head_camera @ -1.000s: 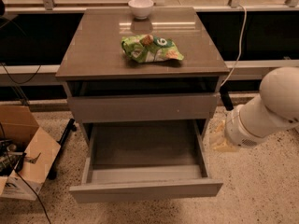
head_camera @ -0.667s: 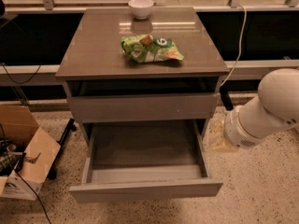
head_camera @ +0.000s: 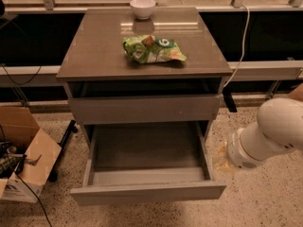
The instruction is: Close middle drawer
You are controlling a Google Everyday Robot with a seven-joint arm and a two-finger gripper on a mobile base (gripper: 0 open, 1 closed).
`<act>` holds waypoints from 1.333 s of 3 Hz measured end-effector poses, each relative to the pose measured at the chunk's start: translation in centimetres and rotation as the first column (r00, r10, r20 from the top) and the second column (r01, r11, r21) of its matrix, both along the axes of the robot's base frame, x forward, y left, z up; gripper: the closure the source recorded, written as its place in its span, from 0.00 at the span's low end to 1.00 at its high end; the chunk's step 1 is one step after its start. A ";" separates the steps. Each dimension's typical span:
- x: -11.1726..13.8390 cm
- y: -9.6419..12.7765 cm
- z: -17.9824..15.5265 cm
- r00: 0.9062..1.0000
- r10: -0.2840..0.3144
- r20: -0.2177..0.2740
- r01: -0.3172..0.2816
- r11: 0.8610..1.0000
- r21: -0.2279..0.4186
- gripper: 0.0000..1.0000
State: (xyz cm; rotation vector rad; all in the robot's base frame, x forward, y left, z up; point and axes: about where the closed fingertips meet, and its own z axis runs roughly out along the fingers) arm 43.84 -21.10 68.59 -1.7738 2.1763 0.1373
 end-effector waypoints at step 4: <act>0.2 -1.5 -16.2 0.986 -0.065 -0.157 0.084 0.989 0.121 1.00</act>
Offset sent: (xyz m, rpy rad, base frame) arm 0.0134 -0.0454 -0.2041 0.1669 0.2176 -0.0787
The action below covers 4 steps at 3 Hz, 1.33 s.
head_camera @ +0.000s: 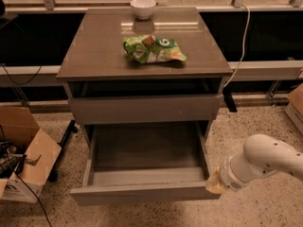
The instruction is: Close middle drawer
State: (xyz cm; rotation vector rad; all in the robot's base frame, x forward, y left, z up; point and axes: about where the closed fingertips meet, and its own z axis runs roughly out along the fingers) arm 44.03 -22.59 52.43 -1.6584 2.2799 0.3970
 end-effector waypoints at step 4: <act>4.6 3.0 -10.5 0.996 -0.087 -0.019 0.089 0.966 0.244 1.00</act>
Offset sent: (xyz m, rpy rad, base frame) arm 0.0250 0.0330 -0.1293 0.2775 0.0759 -0.1038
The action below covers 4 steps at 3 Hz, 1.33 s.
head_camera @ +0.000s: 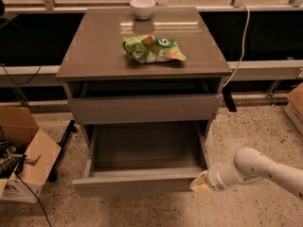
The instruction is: Close middle drawer
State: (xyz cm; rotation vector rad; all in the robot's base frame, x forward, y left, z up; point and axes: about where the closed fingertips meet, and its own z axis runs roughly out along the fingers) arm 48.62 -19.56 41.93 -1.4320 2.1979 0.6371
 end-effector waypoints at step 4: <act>3.5 0.8 -2.1 0.994 -0.080 0.069 0.080 0.997 -0.002 1.00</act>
Offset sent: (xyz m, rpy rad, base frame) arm 0.0126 -0.0088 -0.0270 -0.0733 0.0091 -0.1227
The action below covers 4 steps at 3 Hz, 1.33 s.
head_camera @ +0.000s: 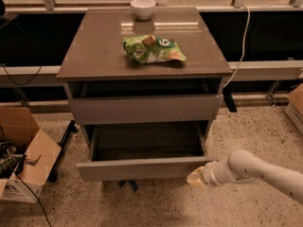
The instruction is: Close middle drawer
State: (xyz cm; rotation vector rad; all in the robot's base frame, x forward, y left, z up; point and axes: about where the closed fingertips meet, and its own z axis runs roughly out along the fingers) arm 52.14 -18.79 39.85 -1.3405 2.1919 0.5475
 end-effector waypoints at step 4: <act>12.9 4.3 2.8 0.954 0.010 0.299 -0.053 0.989 0.136 1.00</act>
Offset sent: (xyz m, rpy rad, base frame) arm 0.1608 0.0399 0.0321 0.1735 -0.3766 0.0134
